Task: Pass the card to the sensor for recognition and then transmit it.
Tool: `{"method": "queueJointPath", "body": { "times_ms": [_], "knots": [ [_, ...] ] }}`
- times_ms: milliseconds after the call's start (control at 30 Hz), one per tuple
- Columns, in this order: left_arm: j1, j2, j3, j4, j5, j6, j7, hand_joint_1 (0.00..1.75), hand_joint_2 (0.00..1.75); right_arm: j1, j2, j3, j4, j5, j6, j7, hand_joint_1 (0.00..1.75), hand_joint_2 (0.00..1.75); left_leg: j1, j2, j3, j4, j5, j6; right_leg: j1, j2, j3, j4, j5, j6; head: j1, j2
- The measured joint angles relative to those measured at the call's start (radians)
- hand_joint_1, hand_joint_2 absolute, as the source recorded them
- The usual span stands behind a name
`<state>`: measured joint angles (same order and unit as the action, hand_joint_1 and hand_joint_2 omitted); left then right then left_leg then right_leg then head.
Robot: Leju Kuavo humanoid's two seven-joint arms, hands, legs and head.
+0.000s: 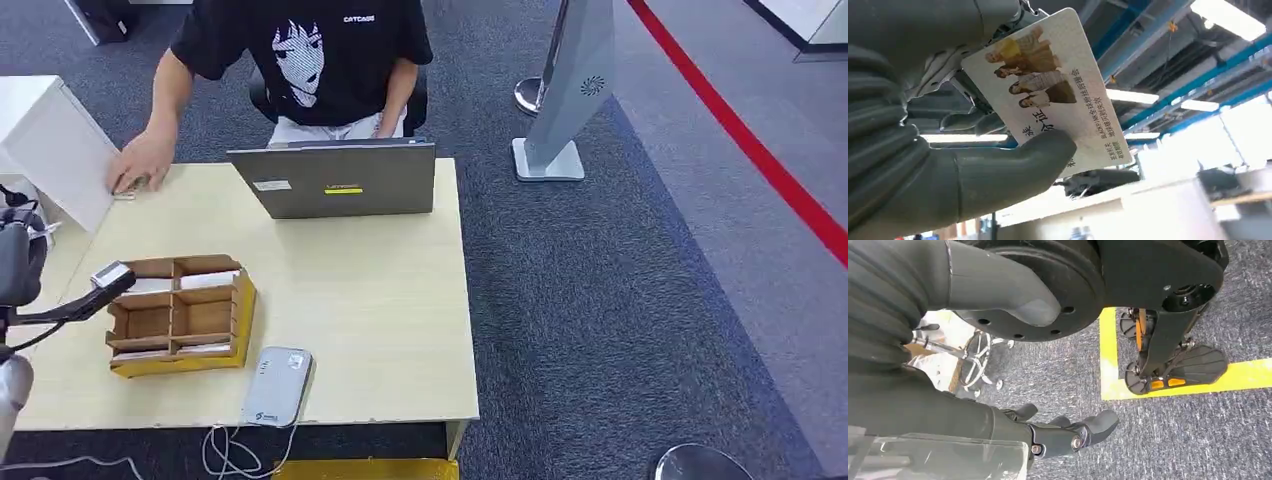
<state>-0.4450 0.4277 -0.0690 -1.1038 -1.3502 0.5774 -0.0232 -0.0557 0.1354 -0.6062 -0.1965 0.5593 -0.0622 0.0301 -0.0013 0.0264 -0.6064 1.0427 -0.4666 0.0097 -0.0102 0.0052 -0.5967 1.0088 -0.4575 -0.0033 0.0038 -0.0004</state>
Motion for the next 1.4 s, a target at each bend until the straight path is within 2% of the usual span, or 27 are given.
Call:
{"method": "queueJointPath", "body": {
  "times_ms": [133,233,433,567,633,800,933,1067,1400],
  "knots": [
    [0.134,-0.078,0.0,-0.17,0.074,0.084,-0.039,1.75,1.75,0.001,0.0,-0.005,0.0,0.0,-0.008,0.0,0.0,1.75,-0.003,0.0,0.0,0.0,-0.001,0.002,-0.003,0.0,0.0,0.0,-0.001,0.002,0.0,0.0],
    [0.237,-0.142,0.0,-0.3,0.149,0.112,-0.085,1.75,1.75,0.004,0.0,-0.013,0.0,-0.009,-0.016,0.0,0.0,1.75,-0.005,0.001,0.0,0.0,-0.003,0.004,-0.004,0.0,0.0,0.0,-0.002,0.002,0.0,0.0],
    [0.487,-0.318,-0.037,-0.573,0.236,0.117,-0.232,1.75,1.75,0.01,0.001,-0.045,0.0,-0.03,-0.035,-0.005,0.0,1.75,-0.007,0.0,0.0,0.0,-0.005,0.008,-0.006,0.0,0.0,0.0,-0.004,0.006,0.0,0.0],
    [0.583,-0.395,-0.061,-0.658,0.28,0.117,-0.267,1.75,1.75,0.013,0.001,-0.06,0.001,-0.038,-0.042,-0.006,0.0,1.75,-0.007,-0.001,0.0,0.0,-0.006,0.009,-0.007,-0.001,0.001,-0.001,-0.006,0.009,0.0,0.0],
    [0.617,-0.419,-0.072,-0.664,0.298,0.118,-0.264,1.75,1.75,0.013,0.002,-0.068,0.001,-0.04,-0.048,-0.006,0.0,1.75,-0.007,-0.001,0.001,0.0,-0.006,0.009,-0.007,-0.001,0.002,-0.001,-0.006,0.009,0.0,0.0],
    [0.665,-0.457,-0.096,-0.611,0.349,0.116,-0.205,1.75,1.75,0.015,0.006,-0.083,0.001,-0.037,-0.05,-0.01,0.0,1.75,-0.007,-0.002,0.001,0.0,-0.005,0.009,-0.007,-0.002,0.002,-0.001,-0.006,0.009,0.0,0.0],
    [0.676,-0.46,-0.1,-0.543,0.364,0.114,-0.192,1.75,1.75,0.016,0.006,-0.085,0.001,-0.03,-0.048,-0.011,0.0,1.75,-0.007,-0.002,0.001,0.0,-0.005,0.009,-0.006,-0.002,0.002,0.0,-0.005,0.009,0.0,0.0],
    [0.674,-0.462,-0.1,-0.48,0.374,0.083,-0.165,1.75,1.75,0.016,0.006,-0.089,0.001,-0.015,-0.044,-0.01,0.0,1.75,-0.007,-0.002,0.001,0.0,-0.005,0.009,-0.006,-0.002,0.003,0.0,-0.005,0.009,0.0,0.0],
    [0.639,-0.465,-0.099,-0.311,0.378,0.044,-0.166,1.75,1.75,0.015,0.006,-0.092,0.001,0.008,-0.03,-0.01,0.0,1.75,-0.007,-0.003,0.001,0.0,-0.005,0.009,-0.007,-0.003,0.003,0.0,-0.005,0.01,0.0,0.0]
  ]
}}
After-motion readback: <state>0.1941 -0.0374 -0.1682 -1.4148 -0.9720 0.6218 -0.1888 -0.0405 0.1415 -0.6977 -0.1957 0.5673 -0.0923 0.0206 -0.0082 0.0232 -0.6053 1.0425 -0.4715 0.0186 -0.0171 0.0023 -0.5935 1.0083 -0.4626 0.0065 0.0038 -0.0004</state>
